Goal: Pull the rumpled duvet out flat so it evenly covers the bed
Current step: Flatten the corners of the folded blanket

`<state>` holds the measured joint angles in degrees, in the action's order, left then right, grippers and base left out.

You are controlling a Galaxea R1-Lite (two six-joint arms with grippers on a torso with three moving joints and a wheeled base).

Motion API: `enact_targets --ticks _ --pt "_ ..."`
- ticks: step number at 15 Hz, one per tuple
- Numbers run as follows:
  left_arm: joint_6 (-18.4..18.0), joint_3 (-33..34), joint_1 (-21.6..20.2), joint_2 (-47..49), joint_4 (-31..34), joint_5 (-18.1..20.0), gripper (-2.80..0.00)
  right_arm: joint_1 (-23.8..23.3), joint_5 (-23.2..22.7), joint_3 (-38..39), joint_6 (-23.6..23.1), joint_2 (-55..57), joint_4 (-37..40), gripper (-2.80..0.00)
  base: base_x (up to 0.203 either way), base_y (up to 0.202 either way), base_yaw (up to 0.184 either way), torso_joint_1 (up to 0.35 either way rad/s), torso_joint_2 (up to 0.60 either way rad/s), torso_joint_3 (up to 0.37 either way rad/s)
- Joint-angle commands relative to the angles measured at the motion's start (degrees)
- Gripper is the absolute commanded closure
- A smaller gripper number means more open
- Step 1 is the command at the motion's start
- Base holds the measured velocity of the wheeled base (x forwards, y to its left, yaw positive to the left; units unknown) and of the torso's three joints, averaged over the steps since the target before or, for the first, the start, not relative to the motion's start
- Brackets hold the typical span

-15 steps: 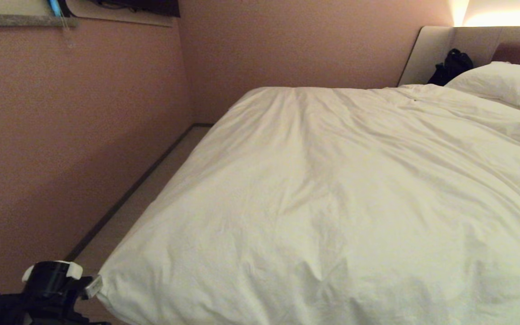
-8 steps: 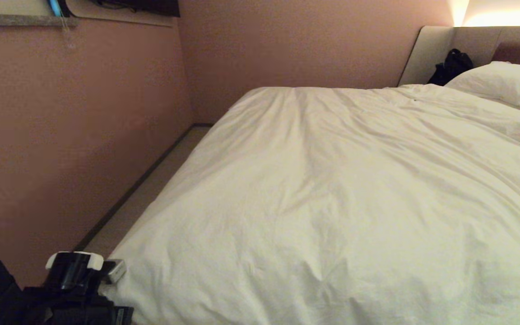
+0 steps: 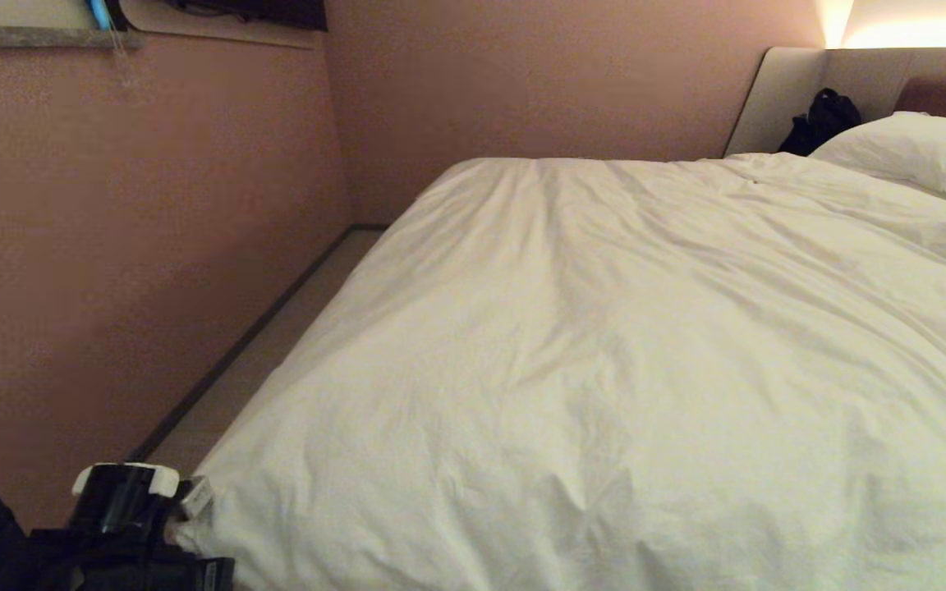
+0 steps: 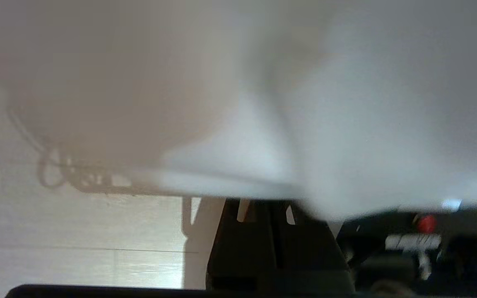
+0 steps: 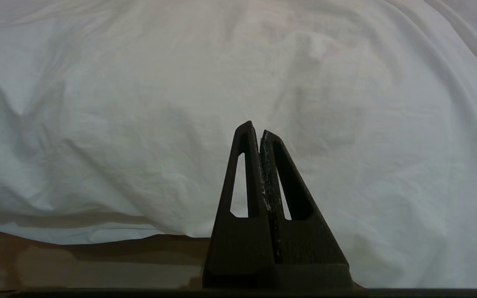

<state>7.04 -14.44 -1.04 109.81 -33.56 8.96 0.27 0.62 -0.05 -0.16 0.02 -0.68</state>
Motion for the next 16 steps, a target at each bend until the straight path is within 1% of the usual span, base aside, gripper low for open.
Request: enact_targets --ticks 1,2,3,4,5,7,8,9,10,12,14,15,16 --pt "6.0 -1.6 -1.8 -0.8 -0.9 -3.4 0.0 0.0 0.0 0.0 0.0 0.0 0.0 0.0 0.0 0.0 0.0 0.0 0.0 0.0" --pt "11.6 -3.2 -3.3 -0.8 -1.6 -5.1 0.0 0.1 0.0 0.0 0.0 0.0 0.0 0.0 0.0 0.0 0.0 0.0 0.0 0.0" --pt "14.8 -5.3 -5.4 -0.8 -1.8 -6.0 0.0 0.0 0.0 0.0 0.0 0.0 0.0 0.0 0.0 0.0 0.0 0.0 0.0 0.0" --pt "16.8 -7.9 -8.2 -0.8 -1.6 -6.0 0.0 0.1 0.0 0.0 0.0 0.0 0.0 0.0 0.0 0.0 0.0 0.0 0.0 0.0" --pt "17.9 -9.4 -9.9 -0.8 -1.4 -5.9 0.0 0.0 0.0 0.0 0.0 0.0 0.0 0.0 0.0 0.0 0.0 0.0 0.0 0.0" --pt "18.6 -13.2 -13.0 -0.8 -1.1 -4.5 0.0 0.1 0.0 0.0 0.0 0.0 0.0 0.0 0.0 0.0 0.0 0.0 0.0 0.0" --pt "19.7 -14.7 -14.1 -1.4 -0.6 -2.0 0.0 0.0 -0.1 0.0 0.0 0.0 0.0 0.0 0.0 0.0 0.0 0.0 0.0 0.0" --pt "20.5 -15.7 -15.0 -2.4 0.7 -0.4 0.0 0.0 0.0 0.0 0.0 0.0 0.0 0.0 0.0 0.0 0.0 0.0 0.0 0.0" --pt "21.0 -16.8 -15.9 -3.2 2.8 1.6 0.0 0.0 0.0 0.0 0.0 0.0 0.0 0.0 0.0 0.0 0.0 0.0 0.0 0.0" --pt "21.1 -18.8 -16.7 -3.6 8.0 7.0 0.0 0.1 -0.1 0.0 0.0 0.0 0.0 0.0 0.0 0.0 0.0 0.0 0.0 0.0" --pt "21.1 -21.2 -17.9 -3.8 15.6 15.3 0.0 0.0 0.0 0.0 0.0 0.0 0.0 0.0 0.0 0.0 0.0 0.0 0.0 0.0" --pt "21.0 -22.5 -18.9 -3.8 18.0 17.6 0.0 0.1 0.0 0.0 0.0 0.0 0.0 0.0 0.0 0.0 0.0 0.0 0.0 0.0" --pt "21.0 -22.7 -19.0 -3.8 18.2 17.9 0.0 0.1 0.0 0.0 0.0 0.0 0.0 0.0 0.0 0.0 0.0 0.0 0.0 0.0"
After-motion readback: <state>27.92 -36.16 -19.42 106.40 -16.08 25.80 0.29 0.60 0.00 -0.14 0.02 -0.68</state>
